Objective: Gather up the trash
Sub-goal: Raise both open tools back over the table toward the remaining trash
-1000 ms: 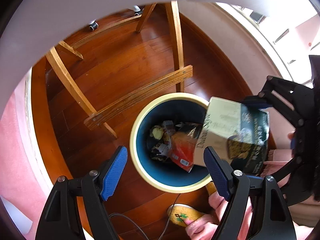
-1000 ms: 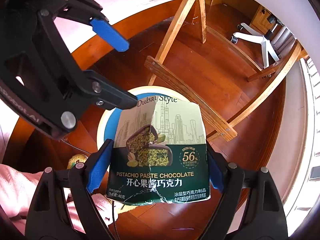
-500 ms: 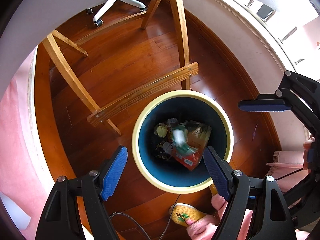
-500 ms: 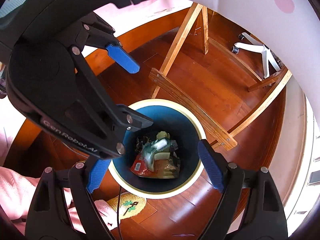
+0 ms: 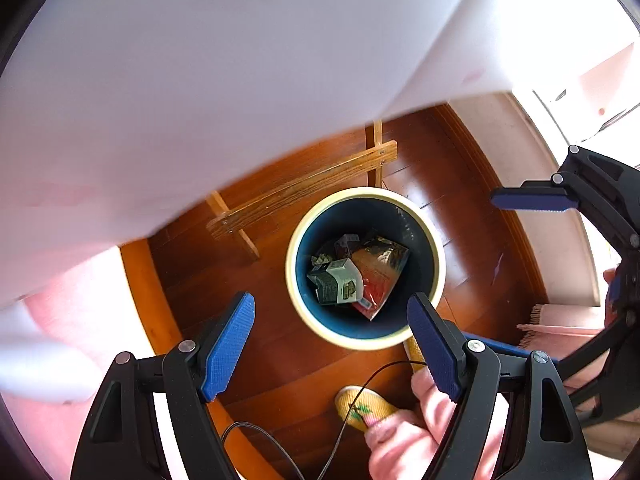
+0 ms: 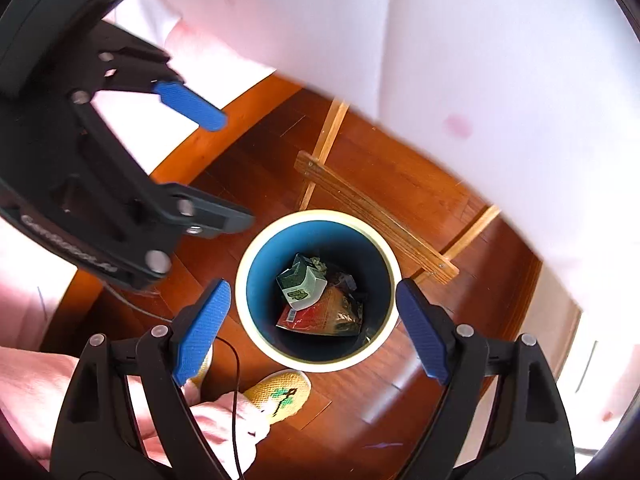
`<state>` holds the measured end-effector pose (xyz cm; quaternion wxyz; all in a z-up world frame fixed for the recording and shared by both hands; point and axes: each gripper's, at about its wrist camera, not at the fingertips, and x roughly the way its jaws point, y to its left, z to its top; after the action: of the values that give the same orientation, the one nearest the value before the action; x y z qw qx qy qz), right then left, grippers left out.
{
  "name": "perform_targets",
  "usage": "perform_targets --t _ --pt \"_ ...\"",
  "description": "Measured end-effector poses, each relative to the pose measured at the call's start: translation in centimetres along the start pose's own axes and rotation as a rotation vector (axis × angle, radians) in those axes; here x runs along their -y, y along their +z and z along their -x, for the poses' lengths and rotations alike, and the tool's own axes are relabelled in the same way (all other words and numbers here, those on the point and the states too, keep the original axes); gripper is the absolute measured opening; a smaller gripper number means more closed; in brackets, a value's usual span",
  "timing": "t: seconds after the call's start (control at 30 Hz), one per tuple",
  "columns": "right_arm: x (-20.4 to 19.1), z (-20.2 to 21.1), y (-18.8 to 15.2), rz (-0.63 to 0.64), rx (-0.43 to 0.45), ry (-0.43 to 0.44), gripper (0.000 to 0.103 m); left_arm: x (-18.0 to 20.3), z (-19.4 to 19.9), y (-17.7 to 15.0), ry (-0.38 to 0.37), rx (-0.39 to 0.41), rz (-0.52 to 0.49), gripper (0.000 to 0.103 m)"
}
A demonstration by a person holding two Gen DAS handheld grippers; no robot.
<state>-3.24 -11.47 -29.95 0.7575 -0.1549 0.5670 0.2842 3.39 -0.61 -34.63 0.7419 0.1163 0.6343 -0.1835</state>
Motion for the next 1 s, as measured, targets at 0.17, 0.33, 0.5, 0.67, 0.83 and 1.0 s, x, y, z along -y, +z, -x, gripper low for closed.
perform_targets --t 0.17,0.33,0.5,0.67,0.83,1.0 --pt "-0.1 7.5 2.2 -0.072 0.033 -0.033 0.083 -0.4 8.8 -0.2 -0.017 0.047 0.048 0.080" --pt "0.0 15.3 4.2 -0.152 0.100 -0.087 0.083 -0.2 17.9 0.0 -0.030 0.139 0.083 0.080" --pt "0.5 22.3 6.0 -0.269 0.193 -0.111 0.083 -0.5 26.5 0.7 -0.048 0.276 0.098 0.080" --pt "1.3 27.3 8.3 -0.345 0.276 -0.123 0.083 -0.9 33.0 1.3 -0.036 0.385 0.061 0.080" --pt "2.9 31.0 11.8 -0.365 0.324 -0.152 0.083 -2.4 36.8 3.4 -0.003 0.441 0.050 0.080" --pt "6.5 32.0 16.1 -0.359 0.343 -0.162 0.083 -4.1 38.3 7.3 0.009 0.466 0.095 0.080"
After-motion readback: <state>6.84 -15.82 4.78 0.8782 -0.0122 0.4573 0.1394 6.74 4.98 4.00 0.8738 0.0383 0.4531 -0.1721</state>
